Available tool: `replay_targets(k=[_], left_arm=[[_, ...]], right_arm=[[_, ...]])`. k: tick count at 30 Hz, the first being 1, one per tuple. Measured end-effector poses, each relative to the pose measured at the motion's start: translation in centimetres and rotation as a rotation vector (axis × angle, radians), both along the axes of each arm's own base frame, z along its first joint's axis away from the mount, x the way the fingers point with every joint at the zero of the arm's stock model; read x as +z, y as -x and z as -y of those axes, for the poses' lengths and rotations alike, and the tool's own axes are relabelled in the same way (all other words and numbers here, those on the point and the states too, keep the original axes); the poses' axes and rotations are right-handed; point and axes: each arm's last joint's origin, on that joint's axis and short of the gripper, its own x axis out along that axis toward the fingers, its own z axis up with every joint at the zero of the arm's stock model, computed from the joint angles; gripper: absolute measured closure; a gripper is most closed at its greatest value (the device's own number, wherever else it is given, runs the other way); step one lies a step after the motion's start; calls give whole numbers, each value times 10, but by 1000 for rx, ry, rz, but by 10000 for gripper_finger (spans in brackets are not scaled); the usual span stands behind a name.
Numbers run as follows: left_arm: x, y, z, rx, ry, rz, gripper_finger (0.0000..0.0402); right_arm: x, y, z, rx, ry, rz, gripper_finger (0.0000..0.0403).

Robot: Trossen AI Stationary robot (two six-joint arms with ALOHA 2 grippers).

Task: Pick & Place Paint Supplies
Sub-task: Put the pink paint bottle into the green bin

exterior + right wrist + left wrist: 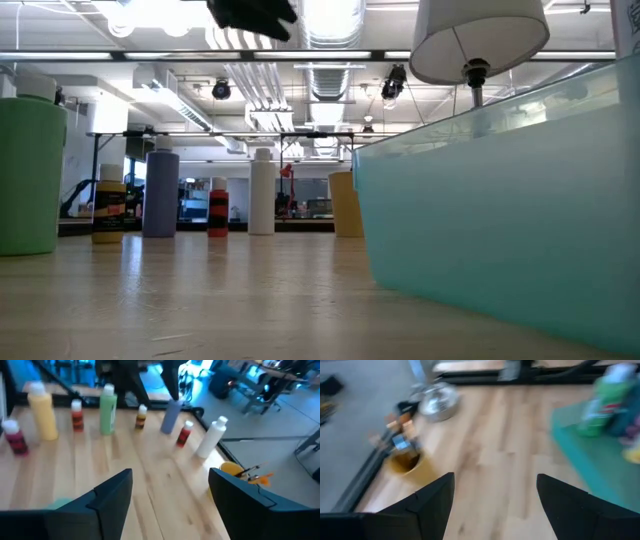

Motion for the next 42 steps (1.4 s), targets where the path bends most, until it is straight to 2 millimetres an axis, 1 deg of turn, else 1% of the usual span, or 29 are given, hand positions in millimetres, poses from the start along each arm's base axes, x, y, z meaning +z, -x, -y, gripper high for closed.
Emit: replay_targets(k=[3, 6, 9, 12, 14, 17, 21, 25, 28, 35, 38, 42], left_arm=[[-3, 5, -3, 87, -9, -34, 115], [-7, 9, -3, 106, 12, -72, 115], [-7, 15, 0, 35, 69, -117, 115], [-8, 21, 9, -73, 129, -169, 115], [-9, 26, 18, -130, 134, -197, 115], [-10, 33, 35, -216, 96, -227, 115], [-10, 43, 63, -345, 43, -243, 115], [-10, 57, 89, -441, 34, -241, 115], [-10, 67, 105, -482, 61, -239, 115], [-11, 86, 131, -556, 113, -247, 115], [-15, 90, 140, -571, 126, -262, 115], [-23, 89, 150, -576, 129, -293, 115]], right_arm=[[1, -6, 6, -40, 44, 7, 156], [-4, -13, 16, -98, 68, -2, 163], [-7, -20, 26, -132, 59, -24, 170], [-8, -25, 34, -141, 33, -52, 172], [-9, -28, 38, -150, 26, -61, 169], [-9, -30, 43, -159, 35, -74, 159], [-9, -32, 49, -177, 46, -85, 142], [-6, -27, 60, -221, 30, -91, 126], [-2, -23, 70, -268, -9, -67, 116], [8, -14, 87, -322, -46, -27, 100], [11, -12, 92, -337, -56, -13, 96], [14, -9, 96, -351, -62, -1, 90]])
